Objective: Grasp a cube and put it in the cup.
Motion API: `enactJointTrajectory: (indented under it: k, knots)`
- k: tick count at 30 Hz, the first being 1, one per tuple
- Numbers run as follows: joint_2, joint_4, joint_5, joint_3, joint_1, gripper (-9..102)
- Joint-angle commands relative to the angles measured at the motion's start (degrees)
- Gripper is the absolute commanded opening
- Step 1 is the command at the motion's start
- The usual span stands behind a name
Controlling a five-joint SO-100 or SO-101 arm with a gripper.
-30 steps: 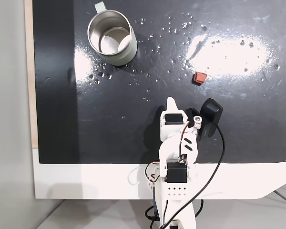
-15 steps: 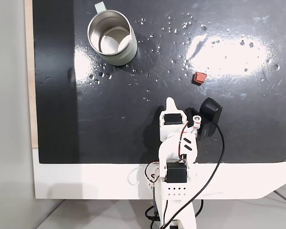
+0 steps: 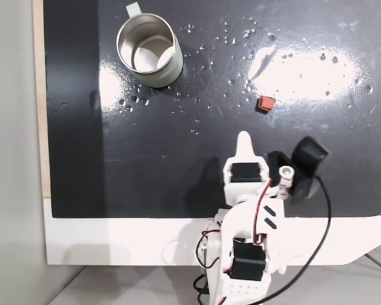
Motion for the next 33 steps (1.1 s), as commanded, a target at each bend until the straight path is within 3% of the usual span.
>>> enactJointTrajectory:
  k: [1,14,24,33]
  knots:
    - [-5.01,0.26,-0.79,-6.24,1.58,0]
    - [-39.11,5.36,4.39,-28.04,2.99,0]
    - [-66.88,18.28,13.27,-51.24,4.22,0]
    - [-79.28,25.40,18.28,-61.26,6.33,0]
